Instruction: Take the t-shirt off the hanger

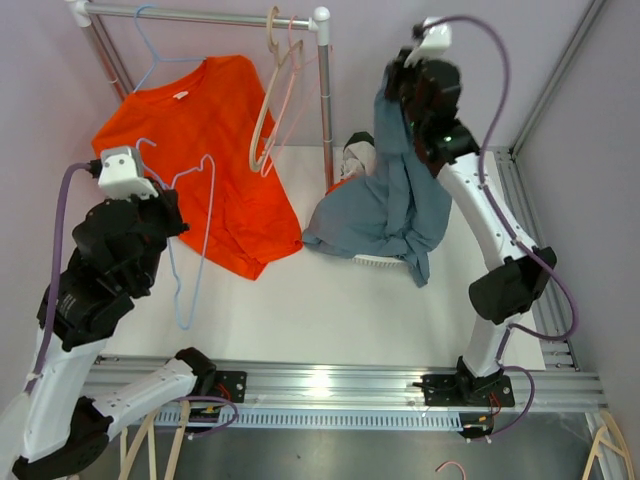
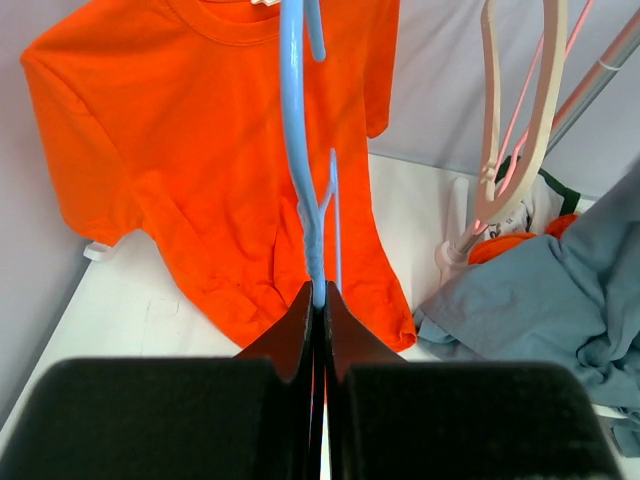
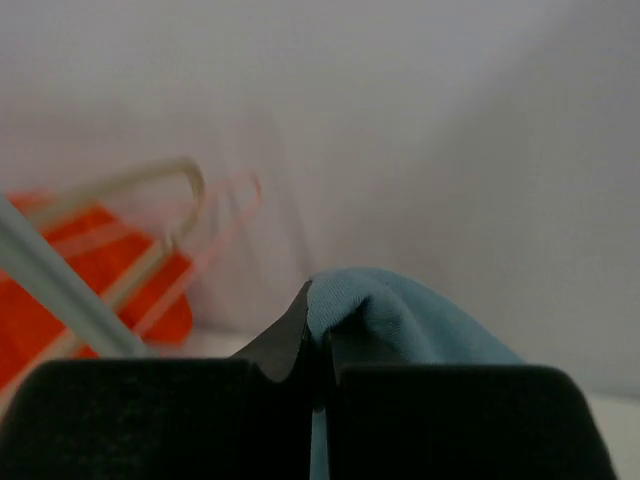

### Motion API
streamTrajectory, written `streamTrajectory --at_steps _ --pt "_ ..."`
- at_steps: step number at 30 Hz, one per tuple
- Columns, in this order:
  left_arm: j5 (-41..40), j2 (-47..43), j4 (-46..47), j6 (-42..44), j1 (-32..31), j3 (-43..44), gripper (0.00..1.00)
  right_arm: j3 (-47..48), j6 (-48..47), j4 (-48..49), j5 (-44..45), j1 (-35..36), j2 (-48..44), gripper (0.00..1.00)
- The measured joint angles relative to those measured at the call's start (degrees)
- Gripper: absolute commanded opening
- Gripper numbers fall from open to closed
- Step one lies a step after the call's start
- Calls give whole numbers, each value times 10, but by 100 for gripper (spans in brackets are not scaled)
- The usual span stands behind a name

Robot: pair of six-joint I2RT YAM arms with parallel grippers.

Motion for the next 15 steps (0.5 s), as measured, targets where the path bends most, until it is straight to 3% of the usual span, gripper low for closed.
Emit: streamTrajectory --at_steps 7,15 --pt "0 14 17 13 2 -4 1 -267 105 -115 -73 1 2 0" --pt "-8 15 116 75 21 -20 1 -346 173 -199 -102 -4 85 0"
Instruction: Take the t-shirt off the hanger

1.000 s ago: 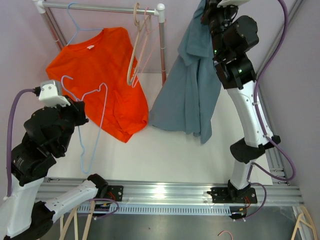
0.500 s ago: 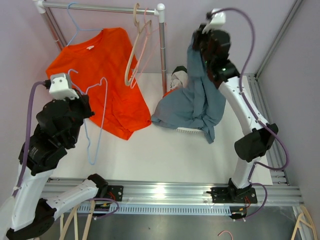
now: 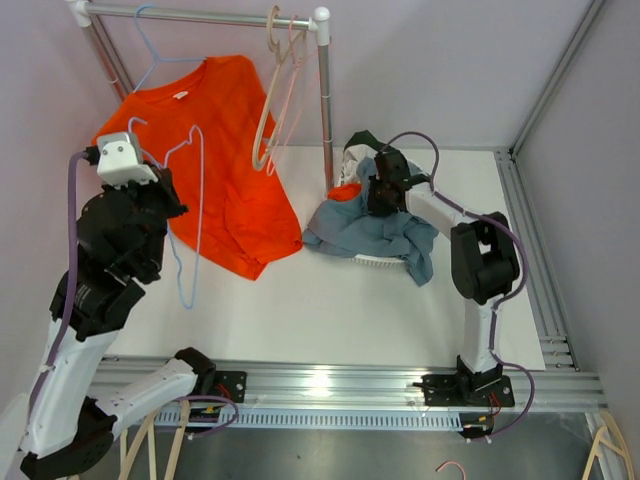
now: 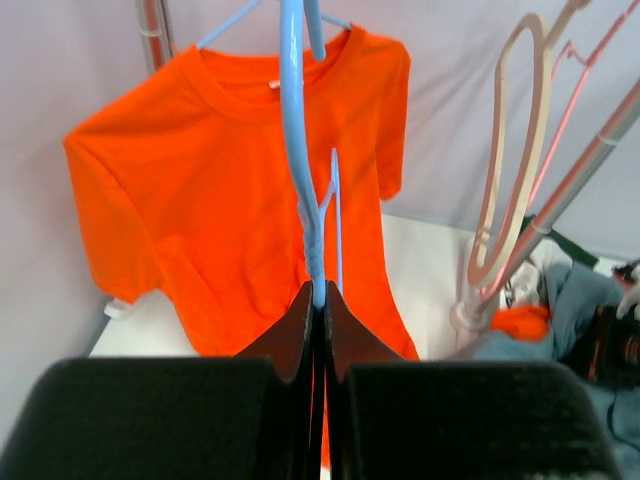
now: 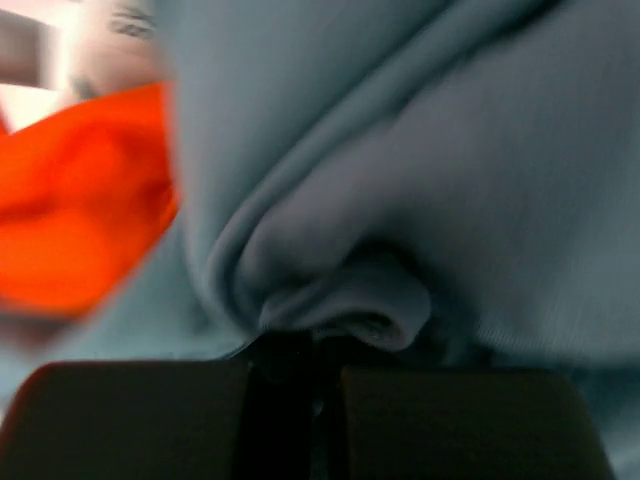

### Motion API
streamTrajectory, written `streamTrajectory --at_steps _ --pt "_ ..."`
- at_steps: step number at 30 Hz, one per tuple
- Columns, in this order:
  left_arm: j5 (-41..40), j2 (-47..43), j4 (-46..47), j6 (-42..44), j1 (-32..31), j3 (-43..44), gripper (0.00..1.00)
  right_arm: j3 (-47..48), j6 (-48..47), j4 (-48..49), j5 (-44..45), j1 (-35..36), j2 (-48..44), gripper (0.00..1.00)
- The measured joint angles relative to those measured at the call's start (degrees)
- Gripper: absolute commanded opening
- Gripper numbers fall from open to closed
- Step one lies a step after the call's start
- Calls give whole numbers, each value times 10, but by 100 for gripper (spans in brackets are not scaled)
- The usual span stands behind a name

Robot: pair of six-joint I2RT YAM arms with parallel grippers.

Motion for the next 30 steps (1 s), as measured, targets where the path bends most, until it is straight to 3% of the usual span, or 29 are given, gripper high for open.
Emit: streamTrajectory --at_steps 6,11,12,14,15,19,26,27,30 --pt "19 12 68 22 45 -3 1 42 15 -20 -59 -14 65 6" --pt "100 61 84 16 143 40 1 10 28 11 -93 -28 46 10" --pt "120 73 88 13 161 44 1 0 29 15 -94 -29 37 20" --pt "155 98 96 8 184 46 1 -4 29 4 -88 -29 19 28" --pt "169 109 99 6 189 46 1 -4 28 -5 -83 -29 7 41" --pt "209 153 111 6 193 46 1 6 18 -67 -54 -25 -54 55" --pt "248 221 121 10 194 90 1 90 2 -129 -8 -24 -137 64" --pt "251 228 123 12 194 101 1 88 0 -127 -4 -23 -149 72" --pt "254 241 141 22 194 123 1 49 -2 -113 10 -23 -202 76"
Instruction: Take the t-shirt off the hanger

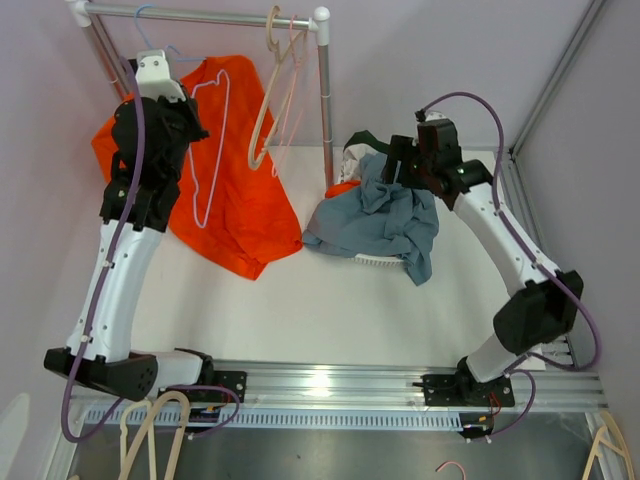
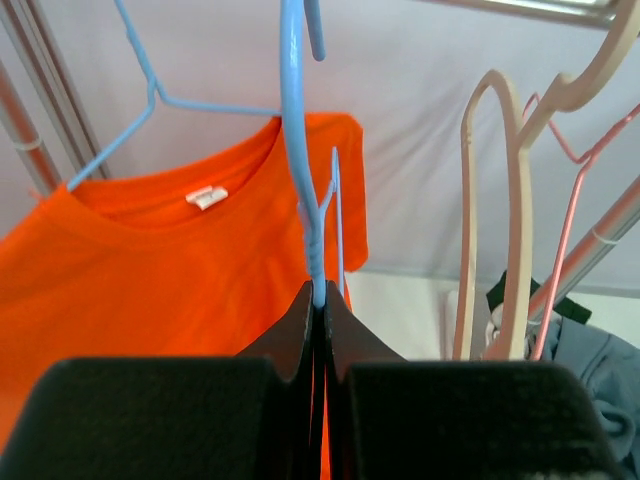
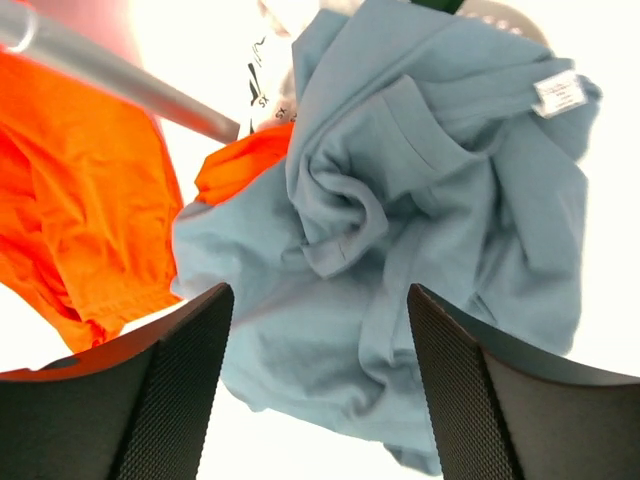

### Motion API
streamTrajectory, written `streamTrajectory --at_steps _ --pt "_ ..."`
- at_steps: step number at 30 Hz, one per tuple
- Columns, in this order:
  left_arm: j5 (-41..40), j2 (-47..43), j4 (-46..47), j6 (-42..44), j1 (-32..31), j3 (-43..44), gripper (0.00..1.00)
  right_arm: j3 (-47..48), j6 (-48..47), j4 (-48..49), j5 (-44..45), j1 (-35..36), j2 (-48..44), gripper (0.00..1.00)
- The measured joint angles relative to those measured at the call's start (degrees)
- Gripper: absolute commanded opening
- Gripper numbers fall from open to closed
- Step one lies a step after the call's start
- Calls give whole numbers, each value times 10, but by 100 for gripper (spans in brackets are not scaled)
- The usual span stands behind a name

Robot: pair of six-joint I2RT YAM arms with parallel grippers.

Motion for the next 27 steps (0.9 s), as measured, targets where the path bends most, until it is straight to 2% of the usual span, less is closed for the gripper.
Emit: streamTrajectory --at_steps 8,13,19,27 --pt "37 44 52 47 1 35 1 -86 -1 37 10 0 -128 77" --pt "89 119 51 61 1 108 1 -127 -1 53 7 0 -175 77" --pt "117 231 16 60 1 256 1 -137 -2 56 0 0 -207 78" --pt "150 302 -6 58 1 341 1 -147 -2 72 -7 0 -235 78"
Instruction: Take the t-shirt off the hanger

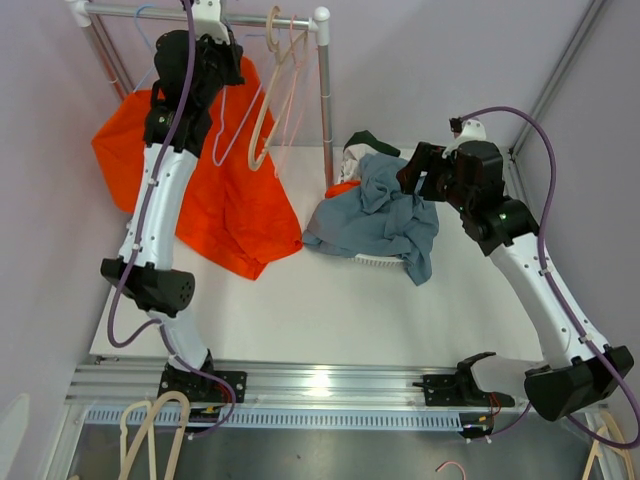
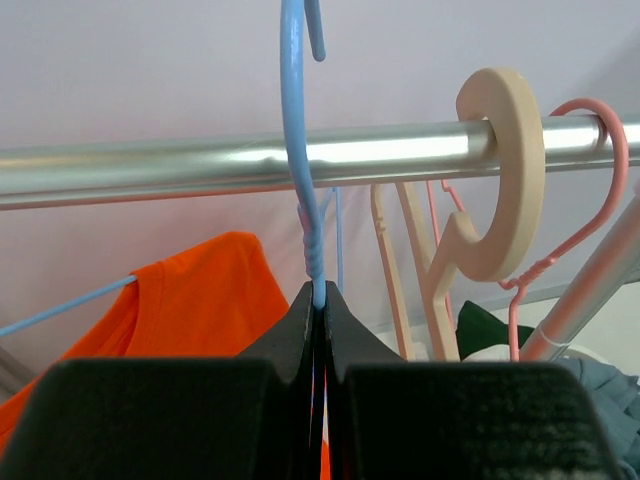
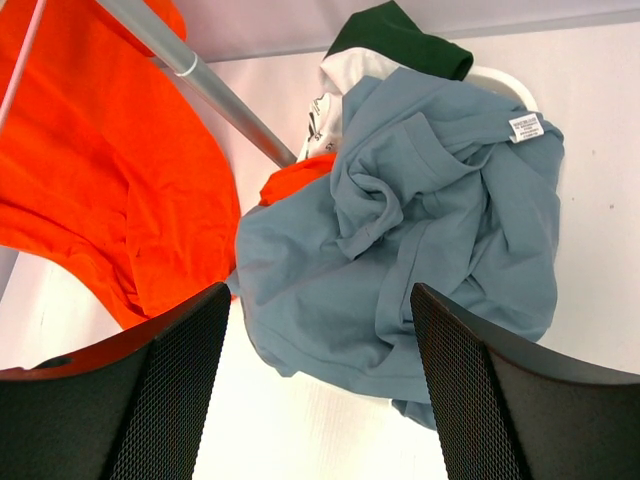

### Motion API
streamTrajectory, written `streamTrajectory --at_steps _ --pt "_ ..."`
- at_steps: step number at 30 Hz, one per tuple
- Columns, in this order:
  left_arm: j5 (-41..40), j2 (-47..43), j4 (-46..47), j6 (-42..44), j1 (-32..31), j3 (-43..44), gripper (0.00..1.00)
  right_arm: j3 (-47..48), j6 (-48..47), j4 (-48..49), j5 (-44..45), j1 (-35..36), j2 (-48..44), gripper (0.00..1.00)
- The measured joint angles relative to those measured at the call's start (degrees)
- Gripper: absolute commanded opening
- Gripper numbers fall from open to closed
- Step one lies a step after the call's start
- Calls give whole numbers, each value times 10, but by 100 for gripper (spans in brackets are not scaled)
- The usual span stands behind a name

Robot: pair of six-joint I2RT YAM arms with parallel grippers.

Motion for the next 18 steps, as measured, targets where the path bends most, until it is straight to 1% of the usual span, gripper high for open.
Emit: streamTrajectory --at_steps 7,8,10,12,13,14,15,17,18 --pt "14 31 -3 -4 -12 11 1 -10 0 2 -1 0 -3 78" --pt "14 34 -3 -3 -17 11 3 -10 0 2 -1 0 -4 78" --pt "14 41 -4 2 -30 11 11 -10 0 2 -1 0 -5 78" --pt "14 45 -5 3 -39 11 3 -11 0 2 -1 0 -7 78" --pt "14 45 -6 3 -43 11 2 -11 0 3 -1 0 -8 78" --pt "14 45 -7 3 -45 11 4 -12 0 3 -1 0 -8 78" --pt "14 45 -9 3 -46 11 15 -12 0 4 -1 0 -8 78" --pt "14 45 -9 4 -47 11 17 -17 0 6 -3 0 -8 78" --pt "14 45 -9 7 -46 11 20 -19 0 6 -4 0 -8 78"
